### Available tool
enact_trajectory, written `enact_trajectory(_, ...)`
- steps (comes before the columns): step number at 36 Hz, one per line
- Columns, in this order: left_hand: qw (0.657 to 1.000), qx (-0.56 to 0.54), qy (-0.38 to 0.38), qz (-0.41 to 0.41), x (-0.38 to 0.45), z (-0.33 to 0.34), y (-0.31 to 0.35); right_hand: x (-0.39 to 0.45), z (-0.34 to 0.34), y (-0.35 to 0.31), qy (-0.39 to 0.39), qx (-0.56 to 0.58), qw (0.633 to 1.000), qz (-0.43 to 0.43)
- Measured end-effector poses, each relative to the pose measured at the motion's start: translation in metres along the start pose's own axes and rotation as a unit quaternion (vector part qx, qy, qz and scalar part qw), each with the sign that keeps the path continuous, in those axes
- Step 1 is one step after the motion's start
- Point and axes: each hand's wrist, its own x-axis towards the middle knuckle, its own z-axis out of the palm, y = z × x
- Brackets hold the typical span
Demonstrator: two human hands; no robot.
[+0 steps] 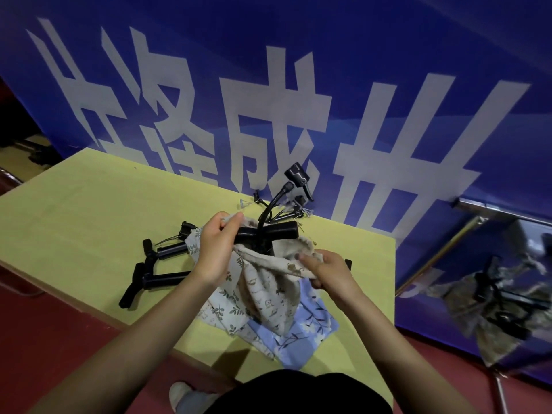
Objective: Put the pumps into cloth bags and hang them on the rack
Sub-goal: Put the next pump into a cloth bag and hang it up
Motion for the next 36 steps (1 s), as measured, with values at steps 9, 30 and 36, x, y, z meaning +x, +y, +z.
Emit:
enact_trajectory(9, 0.997, 0.061, -0.022, 0.039, -0.001, 0.006, 0.001, 0.007, -0.004, 0.004, 0.134, -0.055, 0.989, -0.032)
enact_trajectory(30, 0.977, 0.183, -0.004, 0.109, -0.001, 0.015, 0.007, -0.003, -0.039, -0.046, 0.086, 0.071, 0.993, -0.035)
enact_trajectory(36, 0.971, 0.210, -0.002, 0.115, -0.001, 0.019, 0.008, -0.003, -0.036, -0.061, 0.012, 0.212, 0.977, -0.017)
